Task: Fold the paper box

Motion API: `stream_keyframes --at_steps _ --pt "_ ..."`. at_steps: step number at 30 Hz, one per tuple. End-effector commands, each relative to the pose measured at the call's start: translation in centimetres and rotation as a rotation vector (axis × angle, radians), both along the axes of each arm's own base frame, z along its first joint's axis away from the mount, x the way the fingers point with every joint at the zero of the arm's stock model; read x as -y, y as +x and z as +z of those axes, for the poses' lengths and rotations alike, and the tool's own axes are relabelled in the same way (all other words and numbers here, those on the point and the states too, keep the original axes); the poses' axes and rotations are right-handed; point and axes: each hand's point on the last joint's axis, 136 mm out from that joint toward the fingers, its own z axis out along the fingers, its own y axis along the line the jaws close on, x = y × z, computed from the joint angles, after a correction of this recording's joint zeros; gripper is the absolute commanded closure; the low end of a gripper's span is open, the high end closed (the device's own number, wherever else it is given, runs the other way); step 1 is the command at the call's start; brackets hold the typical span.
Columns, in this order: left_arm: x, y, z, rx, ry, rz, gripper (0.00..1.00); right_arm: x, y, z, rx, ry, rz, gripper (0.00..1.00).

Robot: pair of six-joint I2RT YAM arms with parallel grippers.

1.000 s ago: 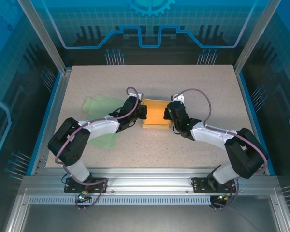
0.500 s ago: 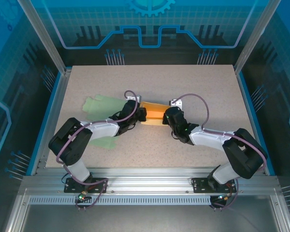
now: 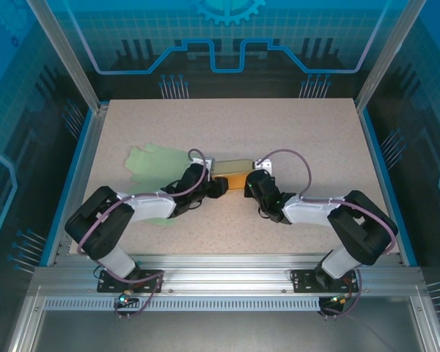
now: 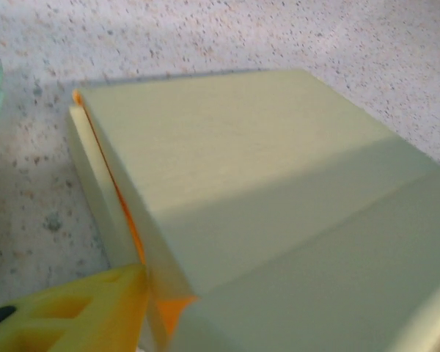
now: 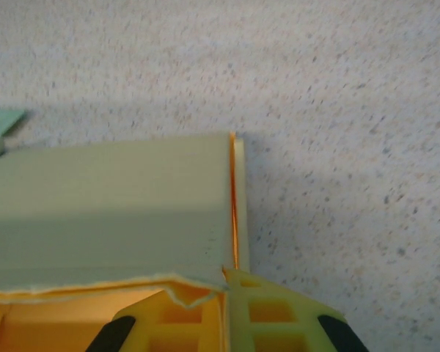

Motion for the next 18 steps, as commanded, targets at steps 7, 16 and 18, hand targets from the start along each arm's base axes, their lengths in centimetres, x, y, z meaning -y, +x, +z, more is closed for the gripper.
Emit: stream_keyframes --at_steps 7,16,18 --pt "-0.7 -2.7 1.6 0.018 -0.022 -0.056 0.17 0.0 -0.8 -3.6 -0.071 -0.034 -0.001 1.00" --pt "-4.8 -4.6 5.1 0.073 -0.003 0.061 0.11 -0.3 -0.6 -3.4 -0.071 -0.044 0.011 1.00" --pt "-5.6 -4.6 7.3 0.122 -0.010 0.085 0.11 -0.2 -0.6 -3.2 -0.067 -0.049 0.010 1.00"
